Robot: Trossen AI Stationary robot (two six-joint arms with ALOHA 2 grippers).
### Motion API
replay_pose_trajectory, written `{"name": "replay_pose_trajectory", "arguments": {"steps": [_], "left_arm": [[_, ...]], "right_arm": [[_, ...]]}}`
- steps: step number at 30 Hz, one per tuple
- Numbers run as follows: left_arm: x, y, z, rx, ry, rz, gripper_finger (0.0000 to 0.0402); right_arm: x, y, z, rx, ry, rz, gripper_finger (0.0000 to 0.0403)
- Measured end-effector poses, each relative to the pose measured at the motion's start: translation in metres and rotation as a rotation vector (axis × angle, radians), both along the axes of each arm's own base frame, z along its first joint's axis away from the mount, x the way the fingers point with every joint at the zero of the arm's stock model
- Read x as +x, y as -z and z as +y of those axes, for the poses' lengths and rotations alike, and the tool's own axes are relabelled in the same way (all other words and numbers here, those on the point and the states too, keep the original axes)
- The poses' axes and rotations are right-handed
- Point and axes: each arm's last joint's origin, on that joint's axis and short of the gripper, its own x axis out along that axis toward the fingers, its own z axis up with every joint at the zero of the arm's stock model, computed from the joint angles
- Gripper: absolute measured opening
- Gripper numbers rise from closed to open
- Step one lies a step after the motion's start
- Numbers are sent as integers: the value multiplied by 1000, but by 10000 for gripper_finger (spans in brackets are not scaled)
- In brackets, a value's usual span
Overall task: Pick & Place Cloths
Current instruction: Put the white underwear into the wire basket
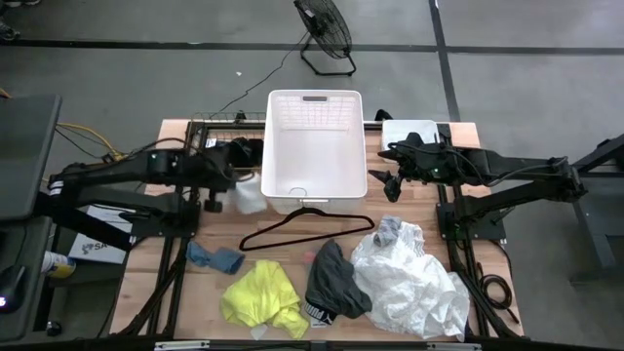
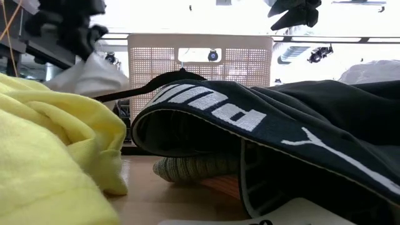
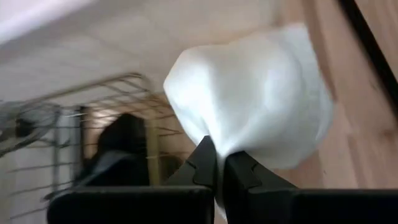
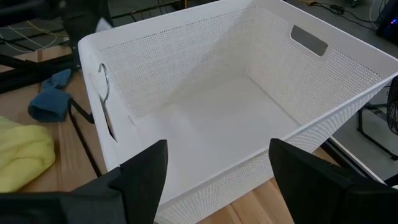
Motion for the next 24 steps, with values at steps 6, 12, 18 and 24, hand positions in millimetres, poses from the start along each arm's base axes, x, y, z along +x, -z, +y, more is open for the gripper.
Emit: {"name": "replay_pose_trajectory", "arguments": {"steps": [6,12,18,24], "left_arm": [[-7,-40,3,87,-149,-116,1],[-15,-67,7,222,-282,-189,0],[-20,-83,10,327,-410,-244,0],[-20,-93,13,382,-585,-373,0]], "right_arm": [[0,0,0,0,0,0,271],[0,0,0,1,1,-1,271],[0,0,0,5,3,-3,271],[0,0,0,7,4,-4,271]]}}
